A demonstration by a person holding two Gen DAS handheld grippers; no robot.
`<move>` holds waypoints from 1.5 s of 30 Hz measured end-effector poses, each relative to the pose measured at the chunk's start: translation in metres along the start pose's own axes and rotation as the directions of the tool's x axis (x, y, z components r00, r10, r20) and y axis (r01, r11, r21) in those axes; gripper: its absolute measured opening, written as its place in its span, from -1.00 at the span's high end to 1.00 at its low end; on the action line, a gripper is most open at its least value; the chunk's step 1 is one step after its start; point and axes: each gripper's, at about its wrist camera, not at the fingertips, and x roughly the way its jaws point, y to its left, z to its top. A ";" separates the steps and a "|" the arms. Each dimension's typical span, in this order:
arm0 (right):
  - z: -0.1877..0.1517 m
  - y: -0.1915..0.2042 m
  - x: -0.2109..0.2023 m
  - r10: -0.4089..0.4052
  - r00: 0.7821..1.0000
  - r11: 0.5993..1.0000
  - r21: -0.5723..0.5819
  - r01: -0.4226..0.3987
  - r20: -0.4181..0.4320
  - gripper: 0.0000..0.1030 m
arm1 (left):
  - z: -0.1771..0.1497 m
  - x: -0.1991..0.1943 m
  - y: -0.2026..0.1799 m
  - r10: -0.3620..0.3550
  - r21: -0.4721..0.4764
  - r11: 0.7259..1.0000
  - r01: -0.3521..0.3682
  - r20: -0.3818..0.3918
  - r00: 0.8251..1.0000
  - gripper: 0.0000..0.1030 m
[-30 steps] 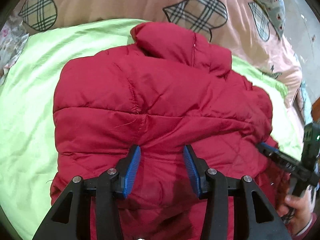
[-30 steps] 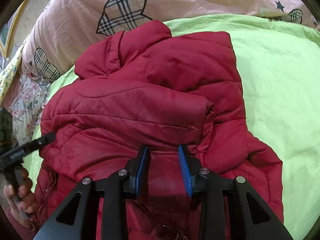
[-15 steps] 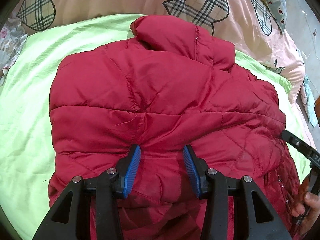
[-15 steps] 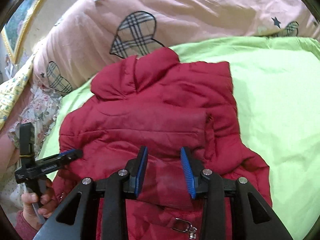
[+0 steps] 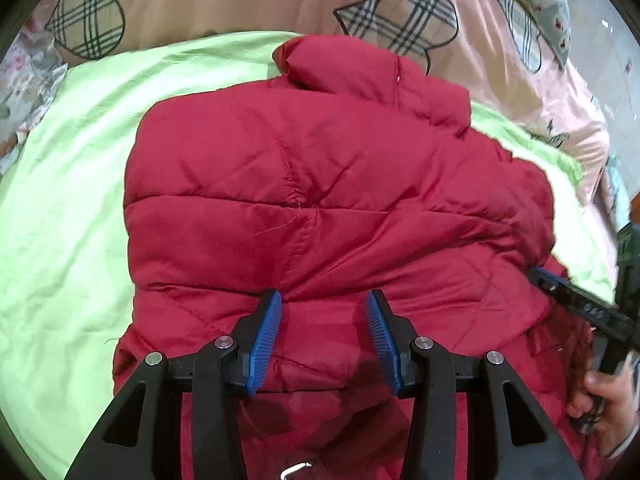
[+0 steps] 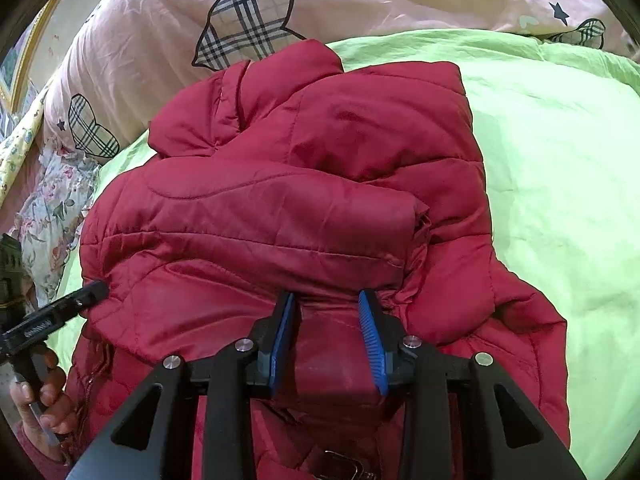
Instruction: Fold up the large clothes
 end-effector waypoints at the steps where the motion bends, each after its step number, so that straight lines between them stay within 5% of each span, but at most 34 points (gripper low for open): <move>1: 0.000 -0.001 0.000 0.002 1.000 1.000 0.002 -0.002 -0.002 0.33 | 0.001 -0.001 -0.004 0.016 0.008 1.000 -0.016 0.000 1.000 0.14; 6: 0.003 -0.002 -0.019 0.037 0.999 0.999 0.039 -0.038 0.007 0.28 | -0.002 -0.019 -0.009 0.029 0.006 1.000 -0.029 0.007 1.000 0.14; 9: -0.001 0.001 -0.043 0.041 0.999 0.999 0.032 -0.042 0.018 0.02 | -0.009 -0.036 -0.006 0.011 -0.015 1.000 -0.011 0.013 1.000 0.13; 21: -0.037 0.008 -0.104 0.106 0.994 0.994 0.010 -0.106 -0.027 -0.20 | -0.062 -0.097 0.003 -0.045 -0.062 0.997 0.044 -0.007 0.999 -0.02; 32: -0.082 -0.024 -0.148 0.058 0.998 0.997 0.044 -0.056 -0.038 -0.24 | -0.110 -0.149 0.013 -0.029 -0.083 0.996 0.028 -0.009 1.000 -0.14; 40: -0.116 -0.046 -0.171 0.008 0.998 0.996 0.087 -0.003 -0.055 -0.52 | -0.141 -0.176 0.029 -0.015 -0.108 0.994 0.014 -0.012 1.000 -0.23; 45: -0.135 -0.049 -0.174 0.006 0.996 0.995 0.102 0.004 -0.092 -0.52 | -0.156 -0.188 0.040 -0.003 -0.130 0.992 0.000 -0.021 1.000 -0.26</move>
